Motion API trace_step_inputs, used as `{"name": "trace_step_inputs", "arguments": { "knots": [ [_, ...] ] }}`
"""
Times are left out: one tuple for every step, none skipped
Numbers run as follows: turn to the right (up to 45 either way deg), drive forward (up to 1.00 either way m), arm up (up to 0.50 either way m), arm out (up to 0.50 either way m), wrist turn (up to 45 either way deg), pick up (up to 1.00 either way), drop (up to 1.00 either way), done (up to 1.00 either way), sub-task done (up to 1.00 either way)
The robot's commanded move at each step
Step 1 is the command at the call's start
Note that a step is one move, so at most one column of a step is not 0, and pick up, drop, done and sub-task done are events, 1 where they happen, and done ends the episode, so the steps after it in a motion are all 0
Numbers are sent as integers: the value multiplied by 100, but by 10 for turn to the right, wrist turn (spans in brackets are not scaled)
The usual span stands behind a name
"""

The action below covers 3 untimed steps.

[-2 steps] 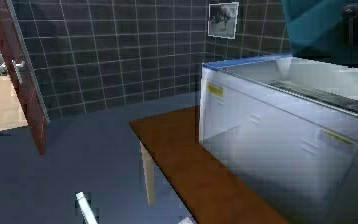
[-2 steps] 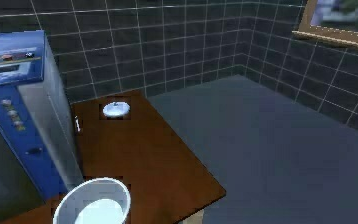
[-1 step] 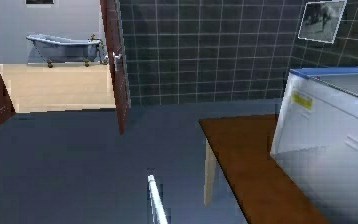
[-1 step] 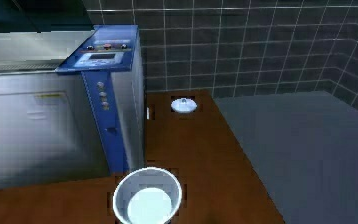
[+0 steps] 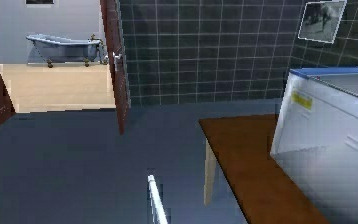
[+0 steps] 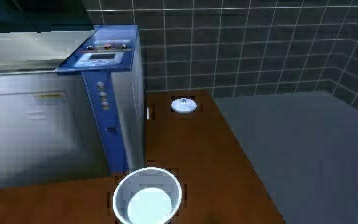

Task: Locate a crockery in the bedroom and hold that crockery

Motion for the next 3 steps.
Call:
{"name": "trace_step_inputs", "arguments": {
  "knots": [
    [0,0,38,0,0,0,0,0,0],
    [0,0,0,2,0,0,0,0,0],
    [0,0,0,0,450,0,0,0,0]
  ]
}}
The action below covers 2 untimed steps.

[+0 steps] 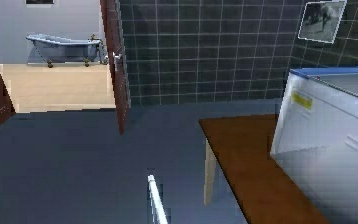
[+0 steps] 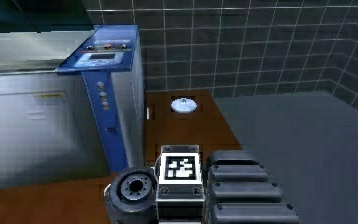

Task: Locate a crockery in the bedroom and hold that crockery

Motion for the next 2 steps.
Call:
{"name": "trace_step_inputs", "arguments": {
  "knots": [
    [0,0,0,0,450,0,0,0,0],
    [0,0,0,0,450,0,0,0,0]
  ]
}}
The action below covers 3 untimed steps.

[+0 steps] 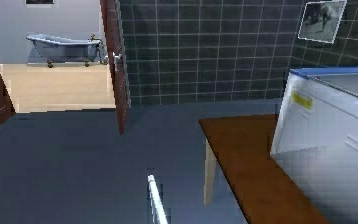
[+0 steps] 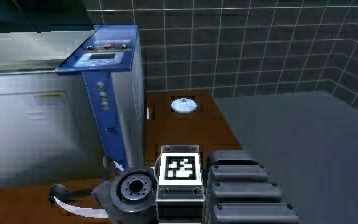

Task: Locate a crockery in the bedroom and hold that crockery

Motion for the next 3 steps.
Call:
{"name": "trace_step_inputs", "arguments": {
  "knots": [
    [0,0,0,0,210,0,0,0,0],
    [0,0,-24,0,0,0,0,0,0],
    [0,0,0,0,0,100,0,0,0]
  ]
}}
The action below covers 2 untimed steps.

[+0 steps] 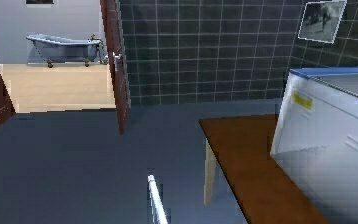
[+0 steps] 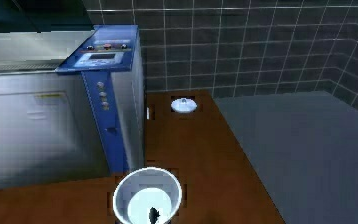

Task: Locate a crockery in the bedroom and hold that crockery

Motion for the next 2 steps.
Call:
{"name": "trace_step_inputs", "arguments": {
  "knots": [
    [0,0,10,0,0,0,0,0,0],
    [0,0,0,0,0,0,0,100,0]
  ]
}}
